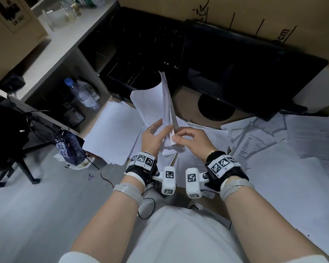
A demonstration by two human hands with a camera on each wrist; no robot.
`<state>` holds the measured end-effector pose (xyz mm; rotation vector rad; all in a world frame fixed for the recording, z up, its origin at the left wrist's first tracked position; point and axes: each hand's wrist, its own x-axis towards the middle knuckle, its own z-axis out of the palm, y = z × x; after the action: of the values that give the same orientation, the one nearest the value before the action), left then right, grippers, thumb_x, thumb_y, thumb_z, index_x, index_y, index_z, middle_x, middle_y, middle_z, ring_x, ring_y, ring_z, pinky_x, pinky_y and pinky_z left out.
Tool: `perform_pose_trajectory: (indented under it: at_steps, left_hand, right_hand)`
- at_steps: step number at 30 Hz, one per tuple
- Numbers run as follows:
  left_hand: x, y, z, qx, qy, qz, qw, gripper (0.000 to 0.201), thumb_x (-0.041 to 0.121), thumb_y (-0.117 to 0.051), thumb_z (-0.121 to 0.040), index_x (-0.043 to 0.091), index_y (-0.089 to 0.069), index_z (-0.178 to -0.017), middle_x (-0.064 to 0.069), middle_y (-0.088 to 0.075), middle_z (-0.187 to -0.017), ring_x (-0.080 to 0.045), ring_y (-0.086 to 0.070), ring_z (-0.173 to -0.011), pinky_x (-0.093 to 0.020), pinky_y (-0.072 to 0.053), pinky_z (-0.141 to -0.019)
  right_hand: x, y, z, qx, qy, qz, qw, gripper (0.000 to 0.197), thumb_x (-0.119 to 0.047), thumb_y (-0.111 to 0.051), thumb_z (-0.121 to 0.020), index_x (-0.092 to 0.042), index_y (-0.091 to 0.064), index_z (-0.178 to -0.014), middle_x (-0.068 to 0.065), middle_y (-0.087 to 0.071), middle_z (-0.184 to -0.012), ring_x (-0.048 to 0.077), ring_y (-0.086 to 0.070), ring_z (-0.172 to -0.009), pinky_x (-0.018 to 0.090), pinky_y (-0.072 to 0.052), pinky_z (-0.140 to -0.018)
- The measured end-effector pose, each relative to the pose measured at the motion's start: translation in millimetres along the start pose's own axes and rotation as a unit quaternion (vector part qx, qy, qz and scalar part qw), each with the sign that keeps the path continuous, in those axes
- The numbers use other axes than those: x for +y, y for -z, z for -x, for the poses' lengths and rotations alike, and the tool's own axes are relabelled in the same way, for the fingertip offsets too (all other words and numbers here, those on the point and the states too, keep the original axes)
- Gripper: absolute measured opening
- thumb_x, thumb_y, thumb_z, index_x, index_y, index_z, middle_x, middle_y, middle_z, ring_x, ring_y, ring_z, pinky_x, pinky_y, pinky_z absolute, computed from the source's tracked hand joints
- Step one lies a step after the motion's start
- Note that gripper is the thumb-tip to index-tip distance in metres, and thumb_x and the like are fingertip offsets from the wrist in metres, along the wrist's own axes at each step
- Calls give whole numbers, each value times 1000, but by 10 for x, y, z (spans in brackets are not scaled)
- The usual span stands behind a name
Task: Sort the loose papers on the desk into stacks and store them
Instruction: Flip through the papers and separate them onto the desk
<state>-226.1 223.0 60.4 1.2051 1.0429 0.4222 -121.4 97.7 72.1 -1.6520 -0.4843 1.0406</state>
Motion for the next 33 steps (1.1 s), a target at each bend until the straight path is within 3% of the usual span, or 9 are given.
perform_pose_trajectory:
  at_steps: [6,11,15,18,22,26,28,30,33]
  left_hand:
    - [96,125,-145,2,5,6,1000,54,18,-66,-68,8,-68,-121,-11,-72,-117,-26,-71,-100,-37,-58,-86]
    - [82,216,-217,-4,-5,-18,1000,27,2,-64,-86,8,-72,-110,-3,-78,-97,-24,-75,-85,-34,-61,-75]
    - [86,208,-276,14,11,2,1000,28,-6,-57,-85,2,-72,-107,-11,-77,-99,-25,-74,-80,-31,-59,-69]
    - [64,209,-285,11,25,4,1000,28,-10,-57,-86,0,-71,-108,-10,-77,-94,-24,-74,-78,-33,-61,-68]
    - [-17,299,-276,32,15,-16,999,24,0,-61,-86,7,-74,-105,-10,-77,-100,-27,-72,-86,-42,-60,-85]
    - [-78,343,-192,43,-7,-27,999,22,0,-61,-88,8,-72,-106,-6,-77,-101,-25,-73,-89,-34,-60,-82]
    - [-113,344,-138,50,-11,-22,998,21,1,-61,-89,12,-73,-101,-4,-77,-97,-27,-73,-91,-38,-60,-85]
    - [-152,334,-90,62,-11,-15,998,19,2,-59,-89,14,-72,-96,2,-78,-90,-21,-74,-86,-34,-60,-81]
    - [-185,332,-28,79,-19,-4,997,18,1,-55,-93,13,-69,-95,10,-76,-82,-7,-70,-75,-22,-54,-75]
  right_hand:
    - [-91,-125,-114,33,1,-30,999,8,-19,-76,-86,-16,-72,-79,-6,-73,-104,11,-65,-102,28,-45,-98]
    - [-181,-101,-163,198,-26,-115,973,23,-5,-51,-93,-12,-52,-71,1,-54,-76,14,-53,-71,18,-51,-62]
    - [-94,26,-130,267,-35,-164,949,12,-20,-56,-94,-9,-59,-98,3,-62,-92,19,-61,-82,19,-50,-53]
    - [-17,-46,-168,205,-56,-138,967,27,-31,-71,-89,-17,-65,-111,0,-66,-108,16,-65,-97,29,-61,-66]
    - [37,-102,-201,210,-68,-64,973,27,-37,-68,-89,-13,-72,-100,-3,-62,-90,5,-66,-69,37,-62,-73]
    - [60,-101,-135,178,-24,-42,983,19,-39,-74,-86,-22,-68,-92,-15,-66,-91,2,-63,-87,17,-54,-66]
    - [104,-106,-137,171,-9,-6,985,13,-35,-74,-86,-24,-70,-91,-16,-70,-93,6,-65,-92,22,-54,-81]
    - [150,-91,-135,207,-28,31,978,16,-33,-71,-86,-19,-69,-93,-16,-68,-90,15,-65,-94,32,-50,-92]
    - [240,-35,-120,294,-64,54,952,22,-34,-67,-86,-14,-63,-92,-8,-62,-85,25,-63,-90,38,-52,-88]
